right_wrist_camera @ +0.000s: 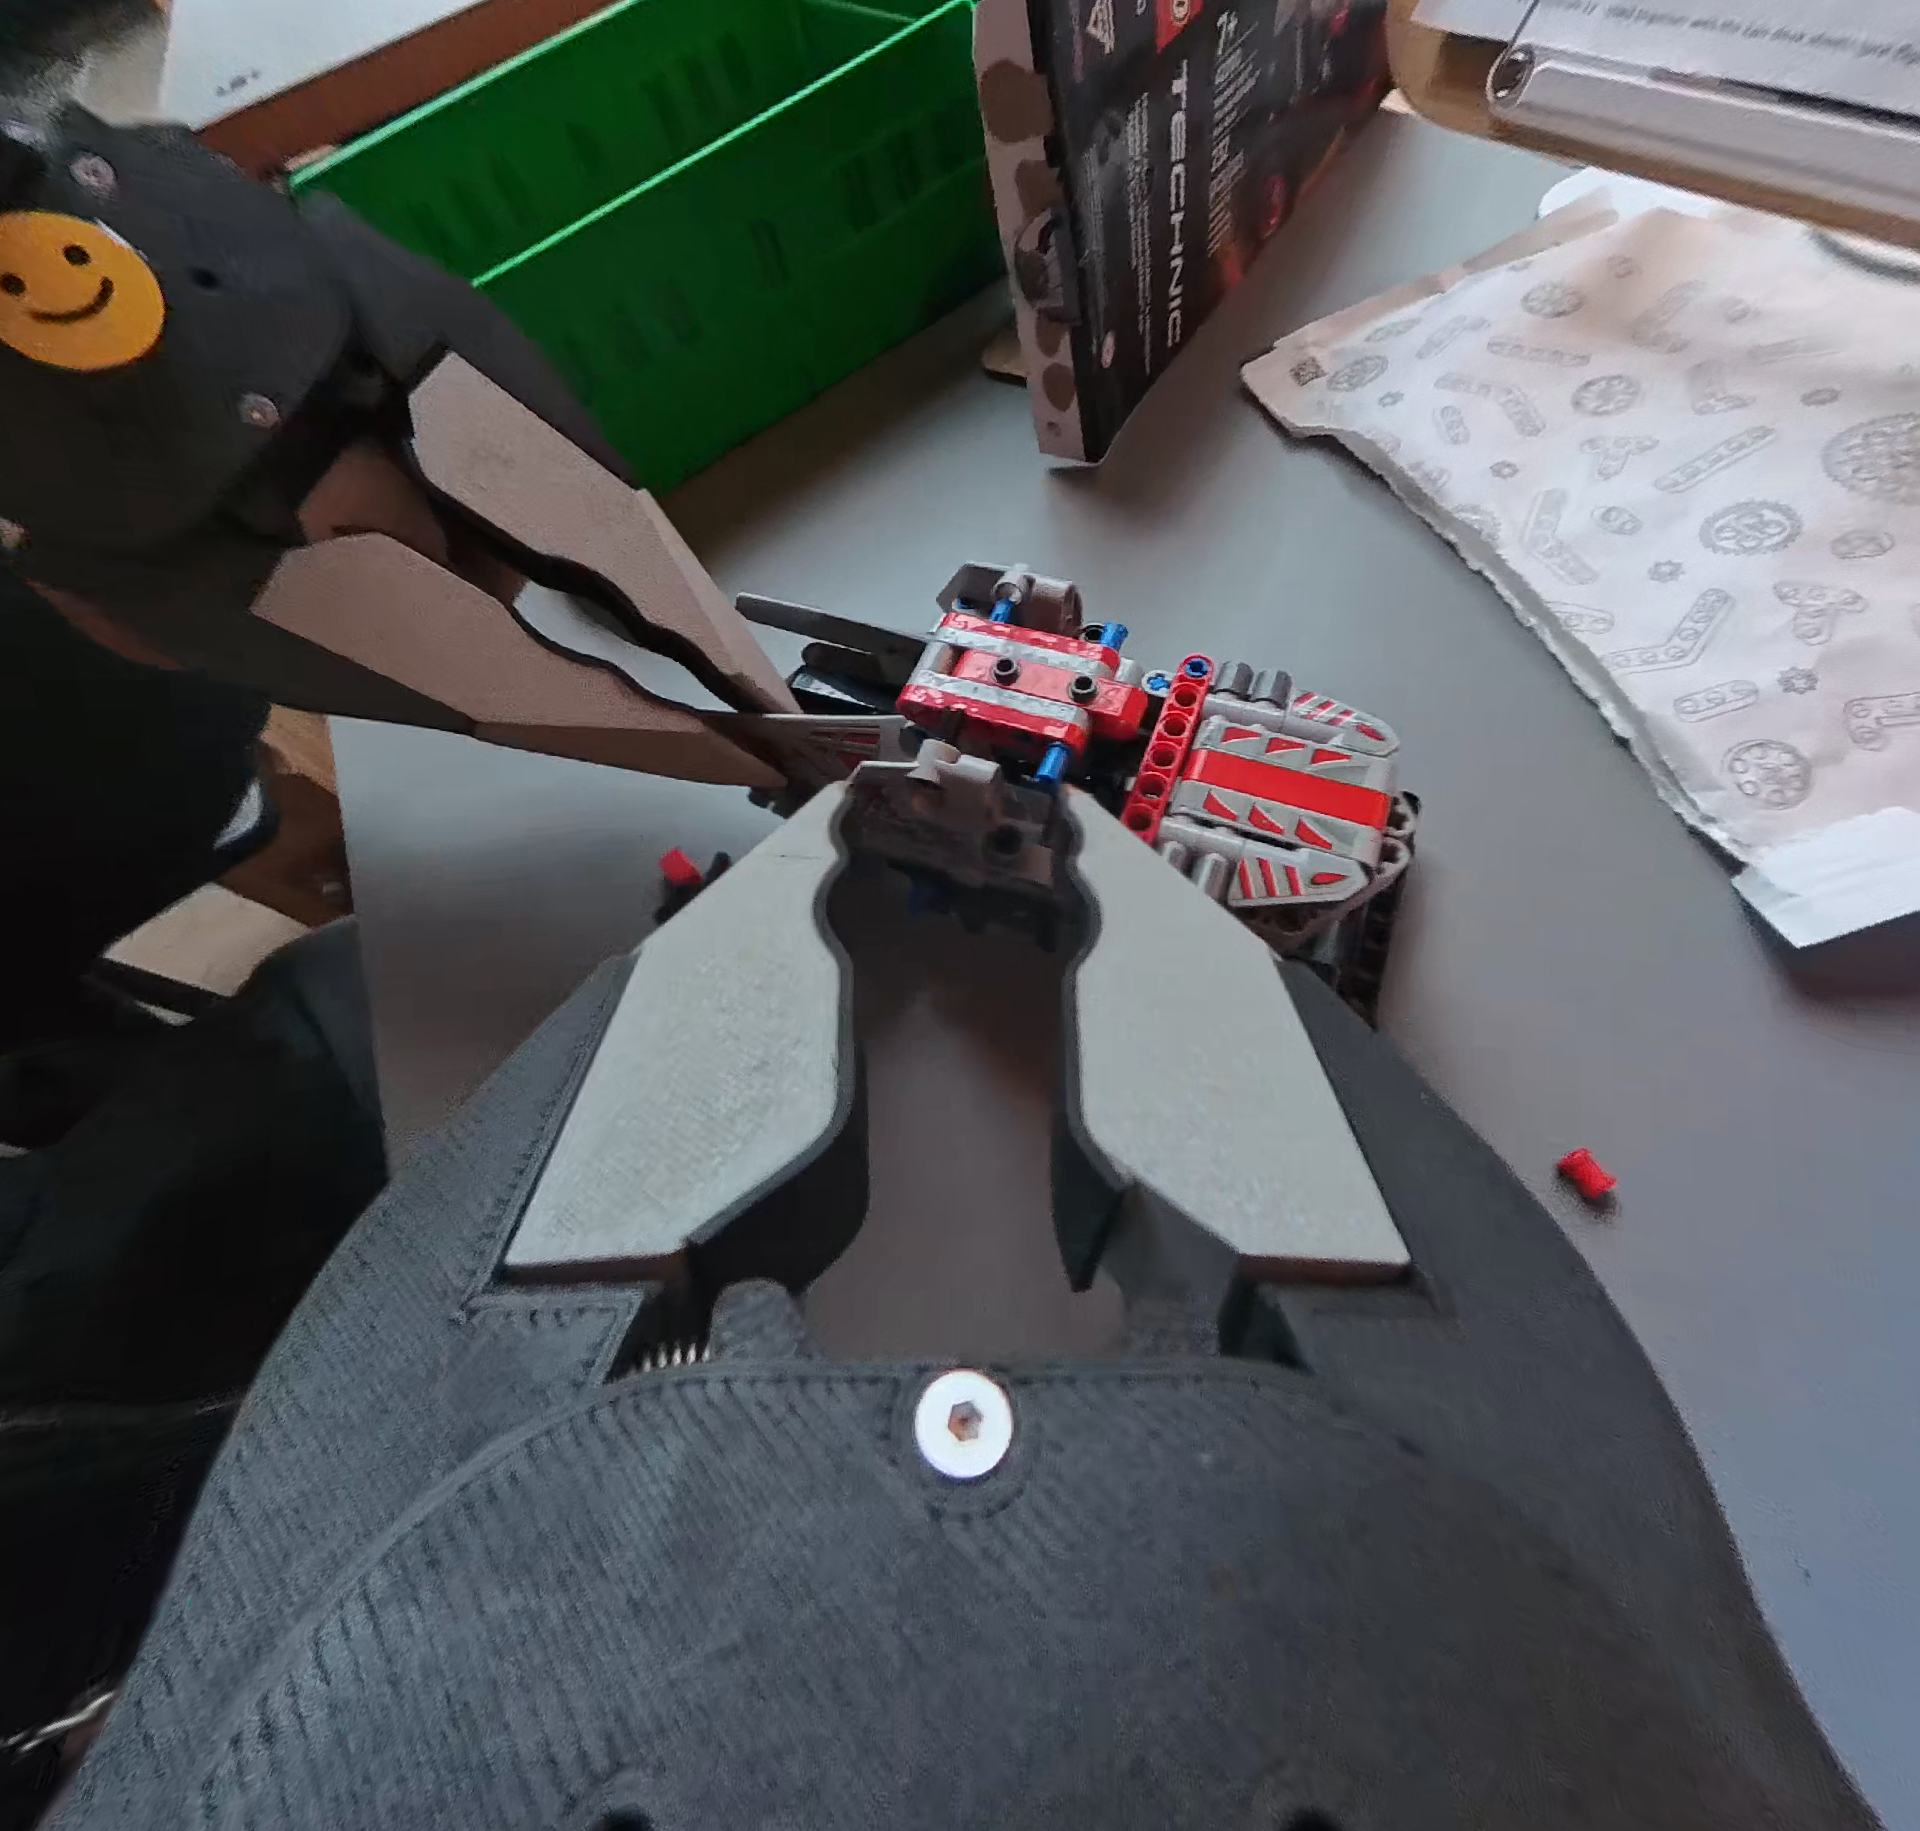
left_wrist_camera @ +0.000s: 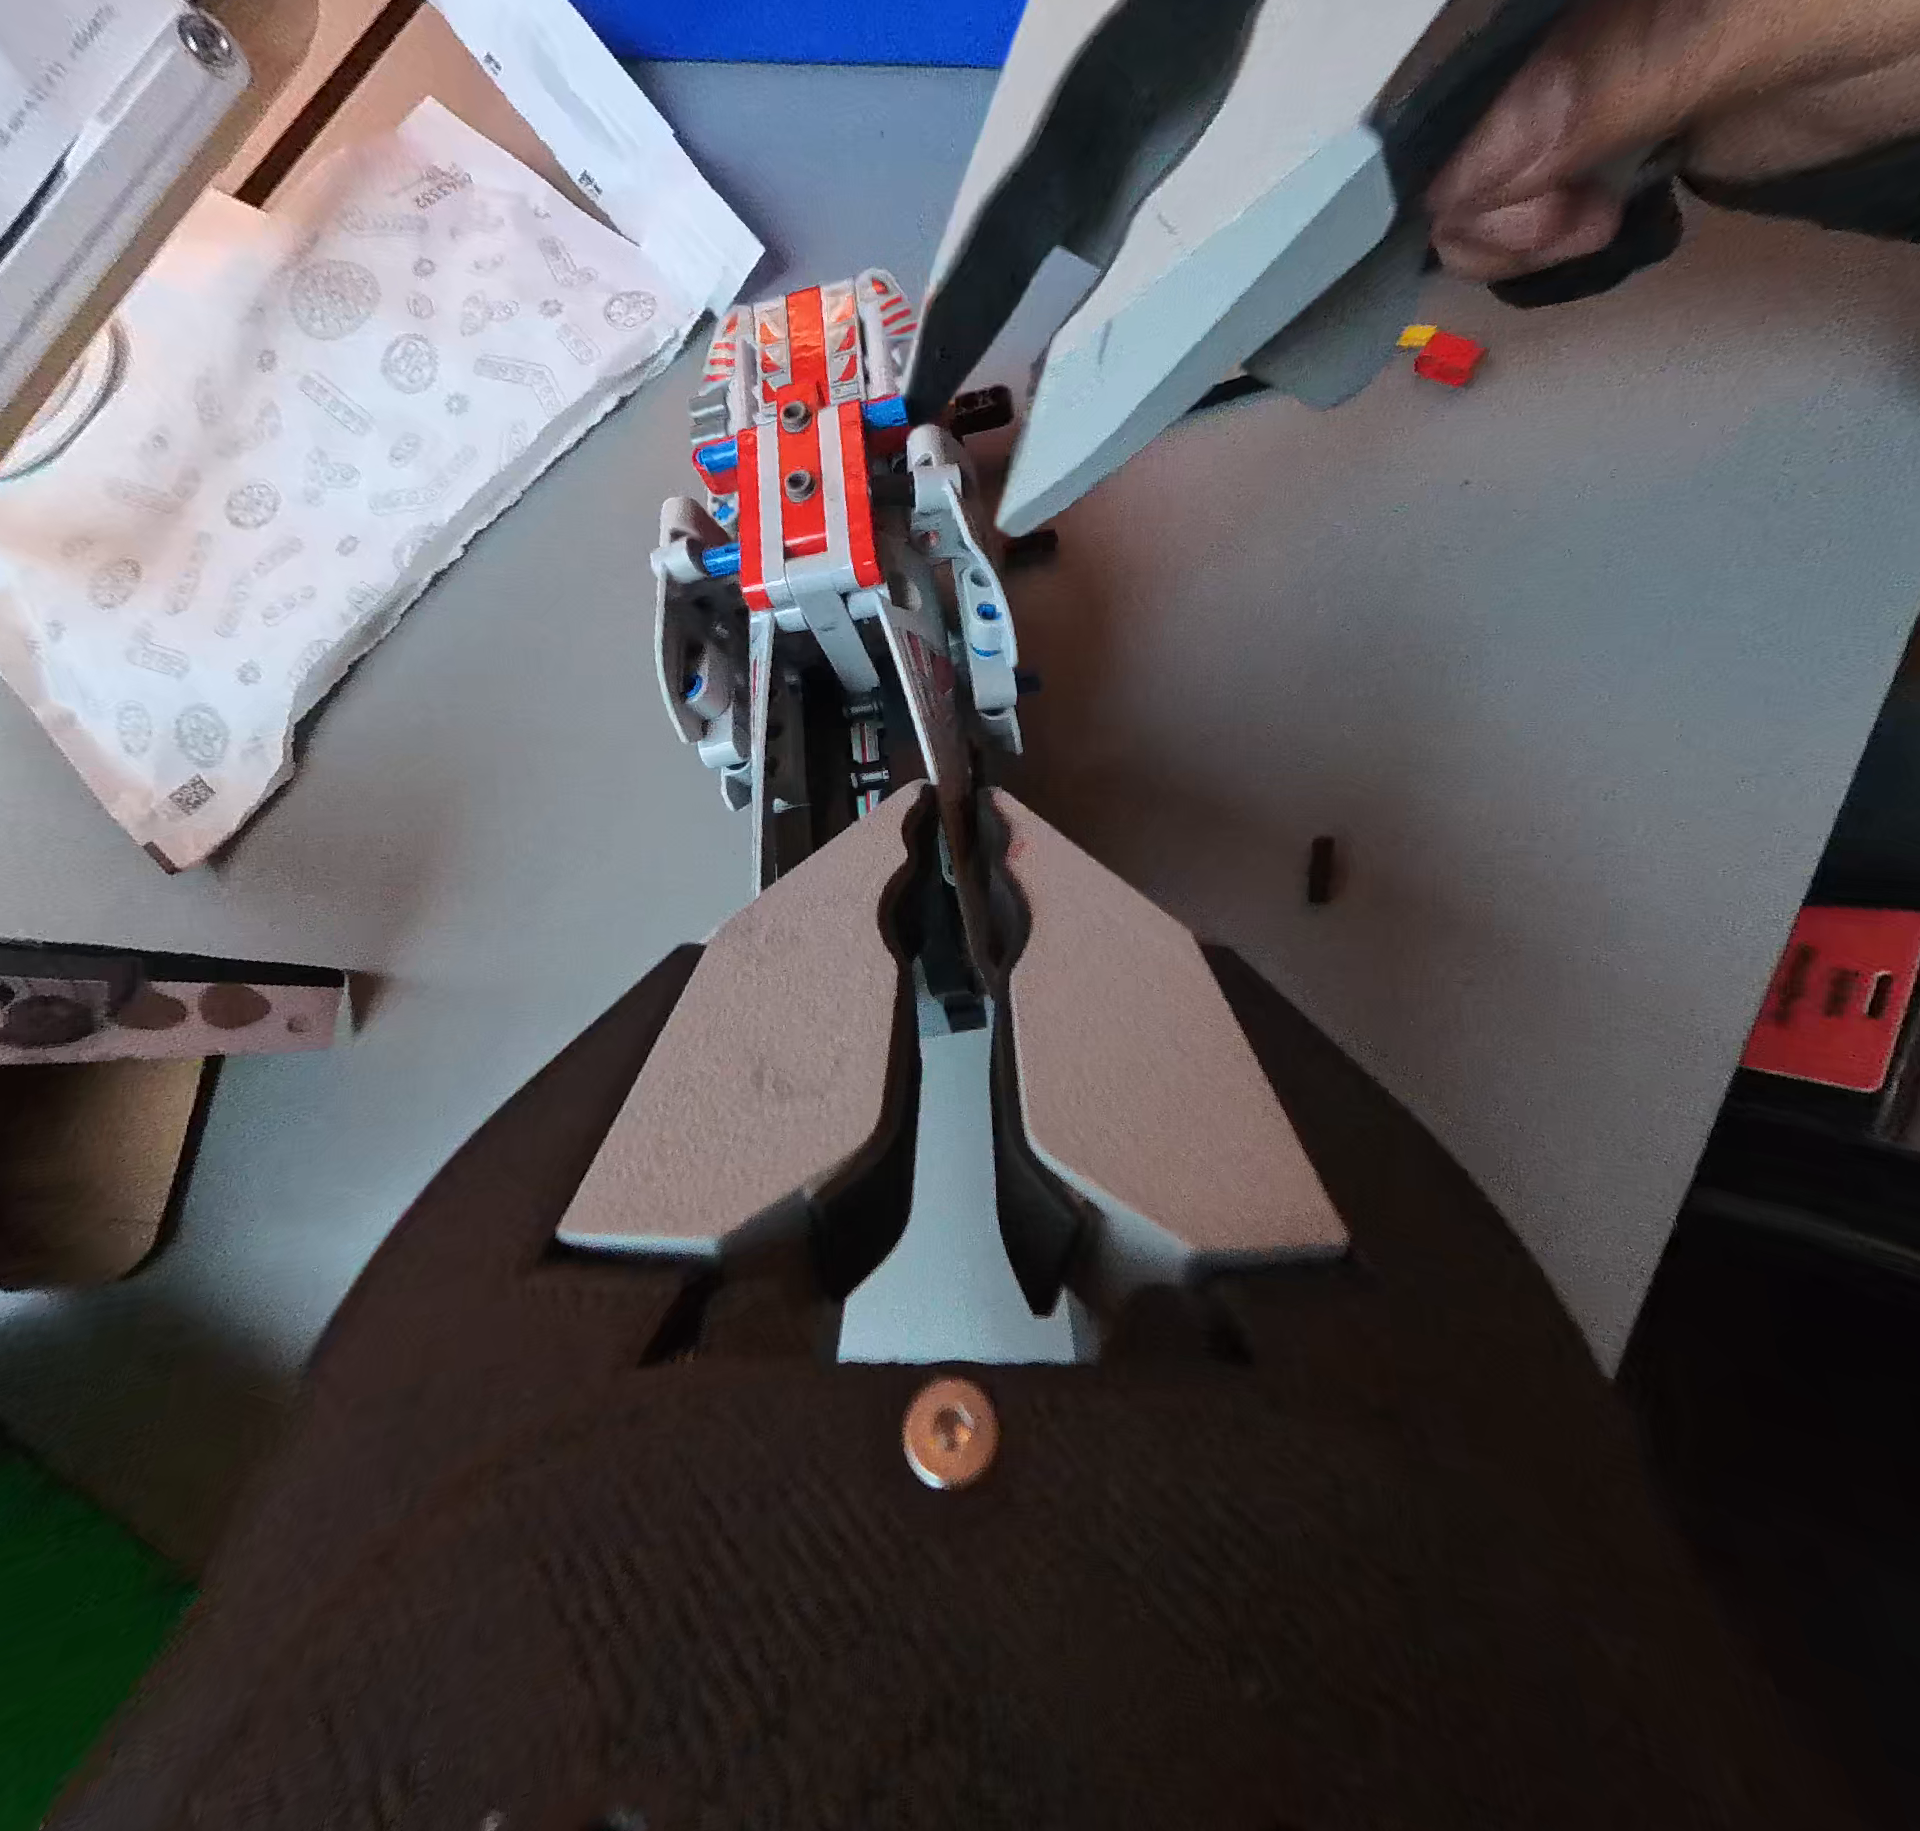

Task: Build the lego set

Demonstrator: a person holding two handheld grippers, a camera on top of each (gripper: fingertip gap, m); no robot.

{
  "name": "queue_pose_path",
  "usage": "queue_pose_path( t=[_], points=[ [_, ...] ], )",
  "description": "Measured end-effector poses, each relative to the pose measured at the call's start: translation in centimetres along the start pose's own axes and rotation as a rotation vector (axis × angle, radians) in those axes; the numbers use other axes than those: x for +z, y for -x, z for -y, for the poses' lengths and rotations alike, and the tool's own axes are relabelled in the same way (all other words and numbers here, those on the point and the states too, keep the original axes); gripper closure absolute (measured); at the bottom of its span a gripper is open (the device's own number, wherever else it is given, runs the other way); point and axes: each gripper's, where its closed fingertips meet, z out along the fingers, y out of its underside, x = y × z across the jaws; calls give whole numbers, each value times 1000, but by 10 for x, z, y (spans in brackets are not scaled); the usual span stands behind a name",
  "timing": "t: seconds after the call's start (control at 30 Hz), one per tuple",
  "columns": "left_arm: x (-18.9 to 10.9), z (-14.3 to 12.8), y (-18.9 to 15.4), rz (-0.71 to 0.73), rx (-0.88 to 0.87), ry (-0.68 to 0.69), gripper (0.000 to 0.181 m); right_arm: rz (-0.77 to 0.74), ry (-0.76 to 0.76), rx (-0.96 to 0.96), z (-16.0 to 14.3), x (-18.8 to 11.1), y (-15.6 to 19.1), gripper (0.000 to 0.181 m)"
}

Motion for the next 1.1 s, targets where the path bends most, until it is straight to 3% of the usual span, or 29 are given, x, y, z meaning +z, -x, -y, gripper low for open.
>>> queue_pose_path(
  t=[0.13, 0.2, 0.27, 0.37, 0.57, 0.63, 0.87, 1.1],
  points=[
    [-5, -8, 16, 33, -20, 9, 177, -9, 39, -39, -9, 4, -2, 181],
    [-8, -7, 24, 64, -33, 2, 176, -42, 24, -13, -9, 4, -11, 181],
    [-15, 5, 17, 51, -8, -51, 166, 5, 4, -4, -5, 4, -4, 166],
    [-19, 21, 2, 47, 48, -96, 166, 39, -19, -39, -1, 7, 4, 153],
    [0, 21, 9, 121, 33, -82, 169, 87, 7, -80, -8, 15, 18, 181],
    [1, 15, 19, 154, 19, -55, 167, 106, 13, -90, -8, 17, 23, 178],
    [-1, 21, 20, 143, 15, -87, 164, -49, 10, -168, -6, 14, 0, 159],
    [17, 20, 16, 102, 43, -50, 176, 42, 39, -211, -16, 25, 19, 173]
  ],
)
